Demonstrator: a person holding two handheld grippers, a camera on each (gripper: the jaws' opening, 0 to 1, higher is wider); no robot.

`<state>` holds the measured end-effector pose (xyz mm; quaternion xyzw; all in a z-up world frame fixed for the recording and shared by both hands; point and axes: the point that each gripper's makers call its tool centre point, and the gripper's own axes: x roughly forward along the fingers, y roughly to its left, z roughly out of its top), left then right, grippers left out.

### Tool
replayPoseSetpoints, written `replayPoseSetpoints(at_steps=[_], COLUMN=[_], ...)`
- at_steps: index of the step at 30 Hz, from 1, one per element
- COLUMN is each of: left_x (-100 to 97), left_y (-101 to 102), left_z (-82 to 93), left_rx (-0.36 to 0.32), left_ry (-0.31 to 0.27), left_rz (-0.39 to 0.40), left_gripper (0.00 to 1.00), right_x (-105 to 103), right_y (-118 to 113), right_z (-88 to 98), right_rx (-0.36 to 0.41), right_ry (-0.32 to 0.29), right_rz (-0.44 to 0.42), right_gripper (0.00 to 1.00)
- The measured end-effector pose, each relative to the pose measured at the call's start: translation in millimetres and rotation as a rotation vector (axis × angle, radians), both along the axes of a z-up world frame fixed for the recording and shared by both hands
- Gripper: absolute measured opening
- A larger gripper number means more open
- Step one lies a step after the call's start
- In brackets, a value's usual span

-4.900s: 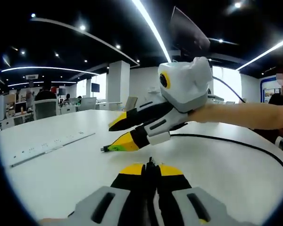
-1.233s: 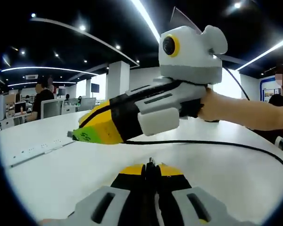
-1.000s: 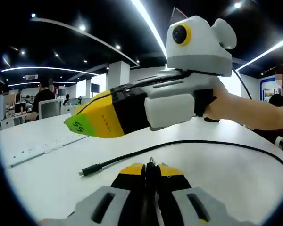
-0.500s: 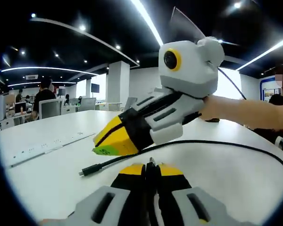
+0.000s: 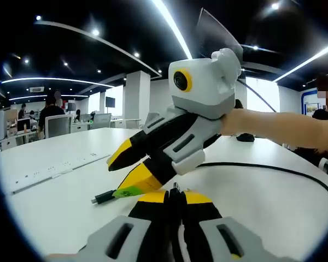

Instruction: Find the charging cable on the desk, coil it up and secure with Velcro.

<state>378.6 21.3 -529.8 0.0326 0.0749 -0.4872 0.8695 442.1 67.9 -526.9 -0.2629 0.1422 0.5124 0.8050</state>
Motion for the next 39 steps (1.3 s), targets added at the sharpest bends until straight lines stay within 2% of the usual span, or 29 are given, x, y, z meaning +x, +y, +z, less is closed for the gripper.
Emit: replayPoseSetpoints(at_steps=[27, 39], left_x=[-0.5, 0.8], left_y=[0, 0], left_z=[-0.2, -0.5], left_rx=[0.000, 0.000], left_ry=[0.001, 0.001], left_rz=[0.000, 0.001], left_gripper=[0.11, 0.11], right_x=[8, 8], right_y=[9, 10], right_z=[-9.2, -12.8], right_rx=[-0.016, 0.010], right_ry=[-0.009, 0.021], right_rz=[0.019, 0.003], right_gripper=[0.26, 0.24])
